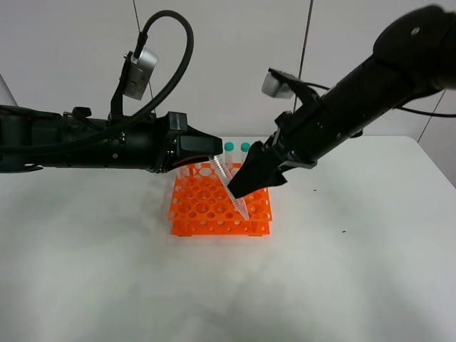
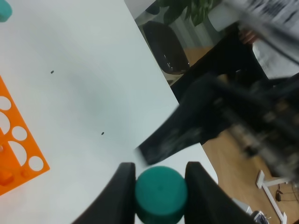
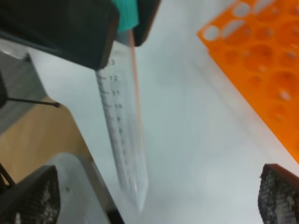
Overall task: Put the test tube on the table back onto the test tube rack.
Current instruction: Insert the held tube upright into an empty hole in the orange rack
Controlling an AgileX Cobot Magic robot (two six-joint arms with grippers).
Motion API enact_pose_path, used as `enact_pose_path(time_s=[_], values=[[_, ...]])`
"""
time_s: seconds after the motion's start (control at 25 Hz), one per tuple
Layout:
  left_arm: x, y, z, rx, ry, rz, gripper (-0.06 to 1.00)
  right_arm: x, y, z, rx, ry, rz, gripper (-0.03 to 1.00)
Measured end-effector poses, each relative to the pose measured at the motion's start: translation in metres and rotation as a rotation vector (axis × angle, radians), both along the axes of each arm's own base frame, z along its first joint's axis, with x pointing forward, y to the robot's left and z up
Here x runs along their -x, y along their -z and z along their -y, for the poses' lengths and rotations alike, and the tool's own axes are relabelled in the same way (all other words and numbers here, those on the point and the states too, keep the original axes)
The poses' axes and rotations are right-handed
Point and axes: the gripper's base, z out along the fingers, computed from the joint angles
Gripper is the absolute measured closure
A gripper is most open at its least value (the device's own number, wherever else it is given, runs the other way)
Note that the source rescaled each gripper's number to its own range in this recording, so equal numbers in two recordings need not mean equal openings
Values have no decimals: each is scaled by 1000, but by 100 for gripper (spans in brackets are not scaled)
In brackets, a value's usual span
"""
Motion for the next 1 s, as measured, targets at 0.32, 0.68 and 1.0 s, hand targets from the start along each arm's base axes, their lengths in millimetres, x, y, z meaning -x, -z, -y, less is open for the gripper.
enact_pose_path(time_s=[0.32, 0.68, 1.0], values=[[0, 0, 0, 0, 0, 0, 93, -10, -47, 30, 311, 285, 41, -2], [0, 0, 0, -2, -2, 0, 93, -35, -23, 61, 516, 500, 17, -2], [0, 0, 0, -2, -3, 0, 93, -48, -21, 137, 569, 662, -74, -2]])
